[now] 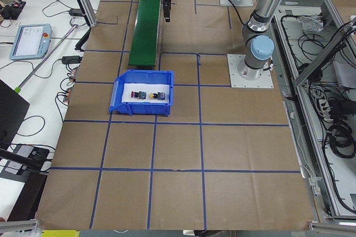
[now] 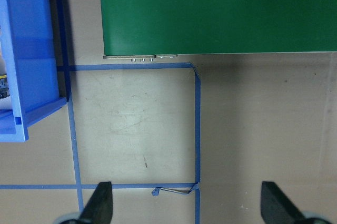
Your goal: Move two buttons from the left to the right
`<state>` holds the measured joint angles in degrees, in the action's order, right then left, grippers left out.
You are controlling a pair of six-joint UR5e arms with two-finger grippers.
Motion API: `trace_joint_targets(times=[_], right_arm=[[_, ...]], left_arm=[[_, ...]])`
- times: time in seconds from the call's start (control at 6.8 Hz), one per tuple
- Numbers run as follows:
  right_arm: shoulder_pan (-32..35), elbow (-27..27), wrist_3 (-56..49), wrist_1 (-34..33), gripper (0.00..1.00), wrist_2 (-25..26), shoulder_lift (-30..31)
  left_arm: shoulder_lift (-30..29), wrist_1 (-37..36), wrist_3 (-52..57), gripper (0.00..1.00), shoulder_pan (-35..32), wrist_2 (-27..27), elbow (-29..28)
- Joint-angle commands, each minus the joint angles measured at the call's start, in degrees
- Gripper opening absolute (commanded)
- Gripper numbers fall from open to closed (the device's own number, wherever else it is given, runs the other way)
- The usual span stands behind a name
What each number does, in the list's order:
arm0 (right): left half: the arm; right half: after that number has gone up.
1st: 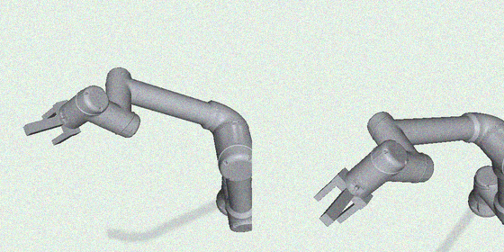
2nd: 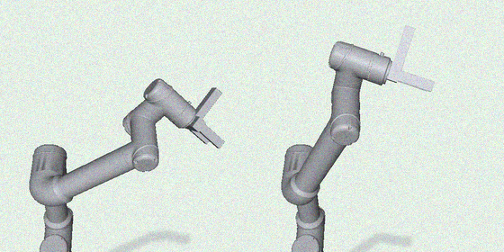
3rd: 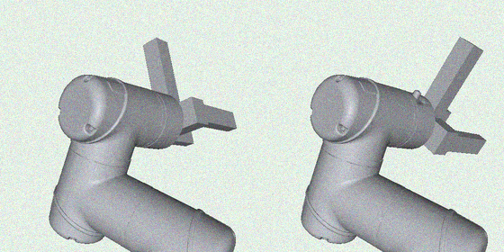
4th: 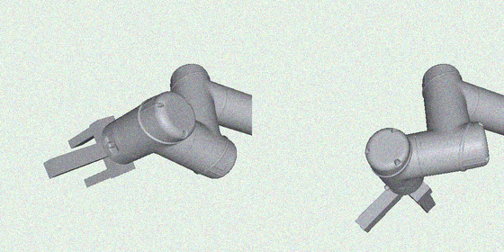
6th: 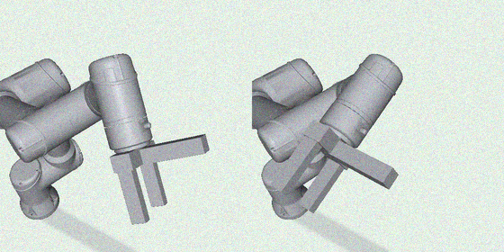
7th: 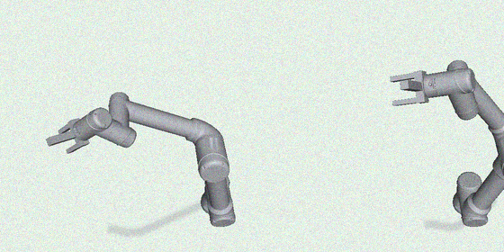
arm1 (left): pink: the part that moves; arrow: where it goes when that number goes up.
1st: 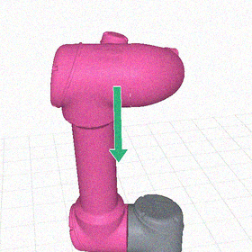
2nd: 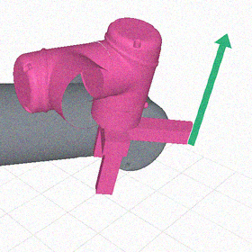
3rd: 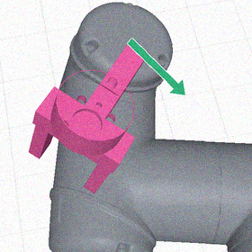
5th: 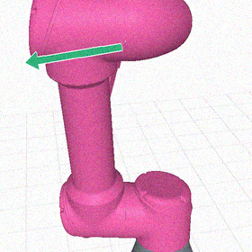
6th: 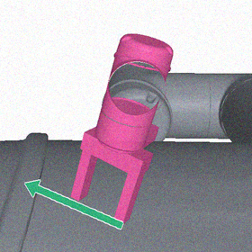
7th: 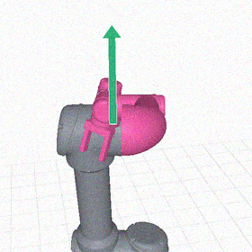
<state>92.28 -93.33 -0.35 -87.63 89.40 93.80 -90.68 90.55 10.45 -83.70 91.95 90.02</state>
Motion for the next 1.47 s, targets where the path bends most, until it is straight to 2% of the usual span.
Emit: trace_joint_targets(times=[0.0,0.29,0.44,0.88,1.18,1.32], right_arm=[[0.0,0.0,0.0,0.1,1.00,0.0,0.0],[0.0,0.0,0.0,0.1,1.00,0.0,0.0],[0.0,0.0,0.0,0.0,1.00,0.0,0.0],[0.0,0.0,0.0,0.0,1.00,0.0,0.0],[0.0,0.0,0.0,0.0,1.00,0.0,0.0],[0.0,0.0,0.0,0.1,1.00,0.0,0.0]], left_arm=[[0.1,-2.0,8.6,1.00,11.7,0.4,-0.1],[-0.8,-2.6,18.3,1.00,26.4,0.0,1.5],[-1.3,-3.8,18.6,1.00,30.0,-0.1,1.6],[-3.6,-7.4,20.6,1.00,29.7,-1.0,3.3],[-7.4,-15.8,26.7,1.00,29.3,-1.5,6.6],[-8.2,-16.6,26.9,1.00,29.0,-1.5,6.9]])
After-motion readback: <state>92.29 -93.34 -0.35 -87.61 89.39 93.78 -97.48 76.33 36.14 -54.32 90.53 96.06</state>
